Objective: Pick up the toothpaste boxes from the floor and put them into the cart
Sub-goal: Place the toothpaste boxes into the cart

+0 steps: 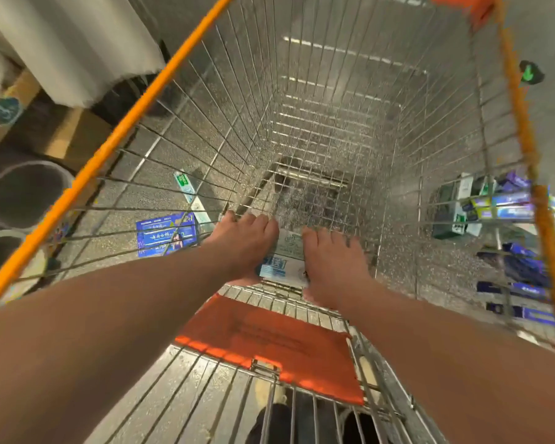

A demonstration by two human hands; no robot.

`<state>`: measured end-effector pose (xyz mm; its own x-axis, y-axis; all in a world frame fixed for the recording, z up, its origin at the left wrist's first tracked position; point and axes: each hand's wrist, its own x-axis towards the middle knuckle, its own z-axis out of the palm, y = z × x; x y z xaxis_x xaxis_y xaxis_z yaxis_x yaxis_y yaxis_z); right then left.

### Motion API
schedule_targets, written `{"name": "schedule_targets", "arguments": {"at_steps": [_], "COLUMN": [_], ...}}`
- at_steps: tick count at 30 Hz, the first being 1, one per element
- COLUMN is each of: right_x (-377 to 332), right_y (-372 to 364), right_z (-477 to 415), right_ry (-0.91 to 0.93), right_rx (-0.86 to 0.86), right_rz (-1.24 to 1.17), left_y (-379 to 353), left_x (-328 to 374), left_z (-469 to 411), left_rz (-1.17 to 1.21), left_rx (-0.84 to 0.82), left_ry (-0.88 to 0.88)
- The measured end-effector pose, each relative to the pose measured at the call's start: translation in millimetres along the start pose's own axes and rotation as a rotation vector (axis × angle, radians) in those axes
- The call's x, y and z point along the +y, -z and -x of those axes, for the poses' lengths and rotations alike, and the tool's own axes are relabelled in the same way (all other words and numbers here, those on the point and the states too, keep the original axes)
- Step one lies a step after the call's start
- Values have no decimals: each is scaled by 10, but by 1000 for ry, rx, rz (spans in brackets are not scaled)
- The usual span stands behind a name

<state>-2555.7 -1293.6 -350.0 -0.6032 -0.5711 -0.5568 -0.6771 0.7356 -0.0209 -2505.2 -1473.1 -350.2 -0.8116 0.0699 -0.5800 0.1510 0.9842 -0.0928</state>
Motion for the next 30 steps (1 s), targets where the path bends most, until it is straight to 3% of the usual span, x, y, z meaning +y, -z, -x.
{"name": "schedule_targets", "arguments": {"at_steps": [11, 24, 30], "right_x": [53, 4, 7], "right_y": [-589, -537, -389], "right_z": [-153, -34, 85], "right_ry": [-81, -7, 6], "right_rx": [-3, -139, -120], "right_rz": [-40, -81, -136], "left_y": [-411, -609, -484], "left_x": [158, 98, 82], "left_z": [-336, -139, 15], "left_rz": [-51, -15, 106], "left_rx": [0, -10, -7], "left_ry": [-103, -169, -160]}}
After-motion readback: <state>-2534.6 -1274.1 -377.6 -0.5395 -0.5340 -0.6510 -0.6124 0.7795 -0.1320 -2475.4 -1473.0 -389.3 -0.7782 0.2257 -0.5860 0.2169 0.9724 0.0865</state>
